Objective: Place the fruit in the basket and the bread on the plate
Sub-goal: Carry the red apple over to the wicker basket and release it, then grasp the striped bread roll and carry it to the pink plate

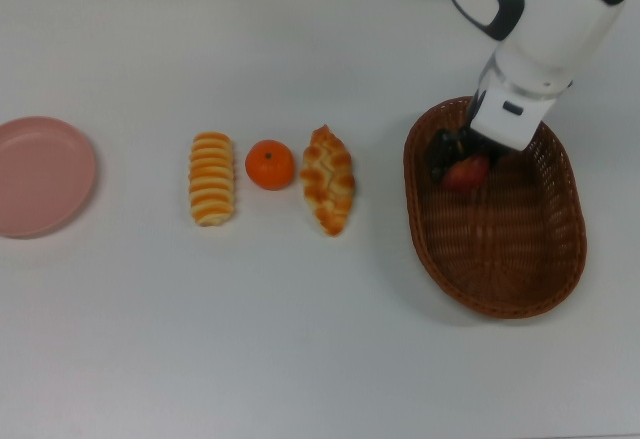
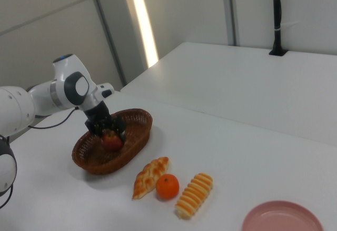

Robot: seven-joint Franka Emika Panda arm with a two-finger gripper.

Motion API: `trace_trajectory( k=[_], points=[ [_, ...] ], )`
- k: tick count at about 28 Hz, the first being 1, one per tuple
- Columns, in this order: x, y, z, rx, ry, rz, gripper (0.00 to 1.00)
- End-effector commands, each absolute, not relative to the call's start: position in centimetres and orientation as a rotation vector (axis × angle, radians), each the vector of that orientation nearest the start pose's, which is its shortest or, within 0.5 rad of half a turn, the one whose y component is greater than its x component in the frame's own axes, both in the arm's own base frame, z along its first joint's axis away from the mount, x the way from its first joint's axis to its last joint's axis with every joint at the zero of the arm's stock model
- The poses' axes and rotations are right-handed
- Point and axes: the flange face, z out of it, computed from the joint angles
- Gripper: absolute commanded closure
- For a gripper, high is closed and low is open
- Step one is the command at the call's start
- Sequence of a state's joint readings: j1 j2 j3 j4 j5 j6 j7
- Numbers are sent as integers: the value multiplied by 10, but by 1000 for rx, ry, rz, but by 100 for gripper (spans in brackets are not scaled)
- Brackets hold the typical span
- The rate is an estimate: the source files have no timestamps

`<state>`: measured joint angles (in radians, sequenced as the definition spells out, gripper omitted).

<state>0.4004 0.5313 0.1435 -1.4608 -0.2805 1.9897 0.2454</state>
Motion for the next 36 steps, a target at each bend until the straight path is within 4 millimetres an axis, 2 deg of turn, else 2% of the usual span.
trace_trajectory(
  k=[1, 8, 9, 13, 14, 17, 18, 19, 23, 24, 28, 29, 33, 34, 36],
  points=[
    [614, 318, 368, -3303, -670, -76, 1],
    [620, 304, 390, -3310, -612, -111, 0],
    [624, 296, 406, -3306, -585, -146, 0],
    [630, 277, 430, -3288, -506, -176, 0],
    [633, 266, 443, -3278, -467, -197, 0],
    [640, 239, 450, -3296, -393, -173, 0],
    [642, 226, 448, -3309, -363, -144, 0],
    [648, 198, 444, -3330, -307, -85, 0],
    [659, 142, 431, -3360, -268, 26, 0],
    [664, 109, 425, -3366, -273, 75, 0],
    [672, 59, 405, -3359, -326, 167, 0],
    [674, 39, 397, -3359, -317, 201, 0],
    [679, 11, 365, -3361, -307, 281, 0],
    [680, 4, 351, -3370, -326, 316, 0],
    [681, 2, 340, -3381, -339, 344, 0]
  ],
)
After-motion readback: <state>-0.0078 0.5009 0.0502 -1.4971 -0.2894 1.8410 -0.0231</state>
